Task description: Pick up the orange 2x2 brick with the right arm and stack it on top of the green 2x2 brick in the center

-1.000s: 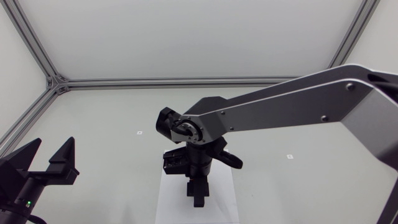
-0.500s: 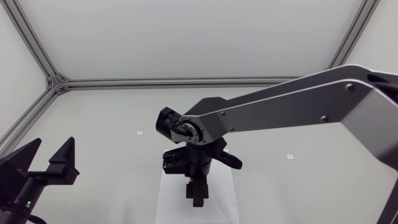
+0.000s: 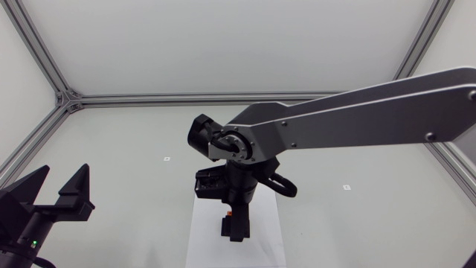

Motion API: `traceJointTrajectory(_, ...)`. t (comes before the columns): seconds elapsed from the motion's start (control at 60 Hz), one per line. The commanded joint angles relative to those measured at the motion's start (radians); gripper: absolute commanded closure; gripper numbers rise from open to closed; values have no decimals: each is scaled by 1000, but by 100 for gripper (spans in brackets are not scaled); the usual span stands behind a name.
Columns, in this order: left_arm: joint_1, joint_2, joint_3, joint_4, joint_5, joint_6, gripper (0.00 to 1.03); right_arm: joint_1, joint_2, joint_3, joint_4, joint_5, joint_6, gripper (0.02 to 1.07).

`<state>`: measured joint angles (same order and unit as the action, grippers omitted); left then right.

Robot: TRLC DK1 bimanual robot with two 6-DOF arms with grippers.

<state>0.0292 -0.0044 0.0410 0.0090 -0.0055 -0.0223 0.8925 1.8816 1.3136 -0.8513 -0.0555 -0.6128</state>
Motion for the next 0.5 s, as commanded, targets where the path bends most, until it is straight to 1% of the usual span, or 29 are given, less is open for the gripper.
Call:
traceJointTrajectory(0.0, 1, -8, -41, -14, 4, 13, 4, -15, -67, 6, -23, -3, 21, 6)
traceJointTrajectory(0.217, 1, -8, -41, -15, 4, 13, 4, -47, -249, -7, -35, -10, 77, 6)
traceJointTrajectory(0.317, 1, -8, -41, -15, 4, 13, 4, -76, -322, -16, -37, -10, 134, 6)
traceJointTrajectory(0.4, 1, -8, -41, -15, 4, 13, 4, -129, -383, -37, -34, -14, 170, 6)
traceJointTrajectory(0.483, 1, -8, -41, -15, 4, 13, 4, -185, -458, -85, 0, -14, 188, 6)
